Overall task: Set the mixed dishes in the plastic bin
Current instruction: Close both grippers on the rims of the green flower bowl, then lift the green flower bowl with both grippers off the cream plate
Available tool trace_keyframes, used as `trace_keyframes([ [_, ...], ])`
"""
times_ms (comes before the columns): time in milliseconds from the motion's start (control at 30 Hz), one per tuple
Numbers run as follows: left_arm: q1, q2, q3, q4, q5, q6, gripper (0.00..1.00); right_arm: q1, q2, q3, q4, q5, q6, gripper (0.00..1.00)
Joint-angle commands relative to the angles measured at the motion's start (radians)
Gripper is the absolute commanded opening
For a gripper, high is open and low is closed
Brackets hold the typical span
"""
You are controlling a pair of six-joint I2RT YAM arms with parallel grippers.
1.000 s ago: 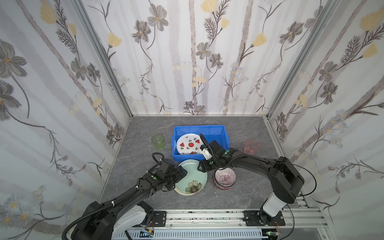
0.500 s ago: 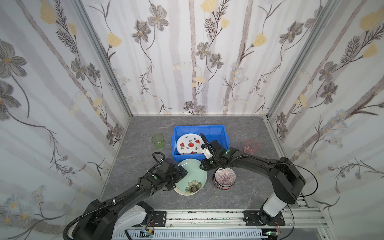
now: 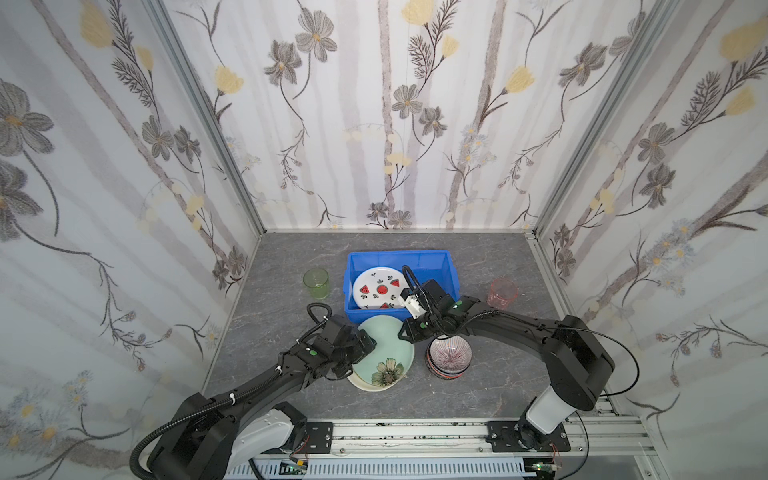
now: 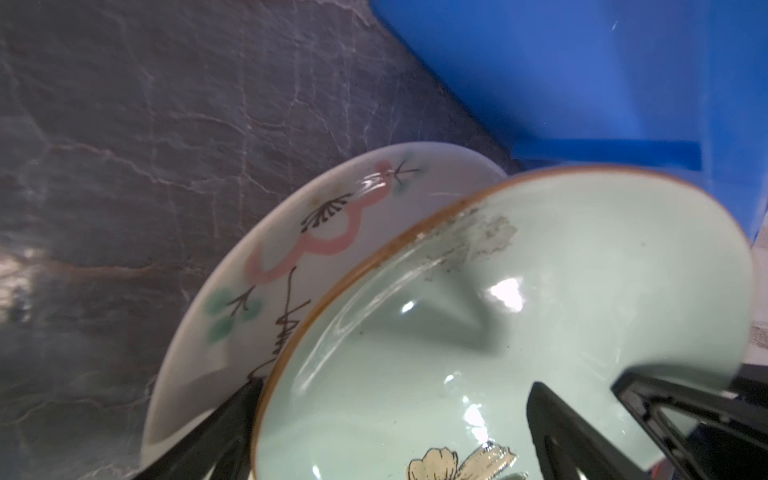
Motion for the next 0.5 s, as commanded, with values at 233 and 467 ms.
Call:
trace_keyframes([
  [233,-0.004,-0.009,0.015,0.169,0.042,-0.014,1.00,-0.008,-0.023,-0.010,0.117,-0.188,0.024,0.13],
  [467,-0.005,-0.019,0.002,0.169,0.043,-0.015,1.00,-0.027,-0.047,-0.022,0.108,-0.179,0.027,0.10],
])
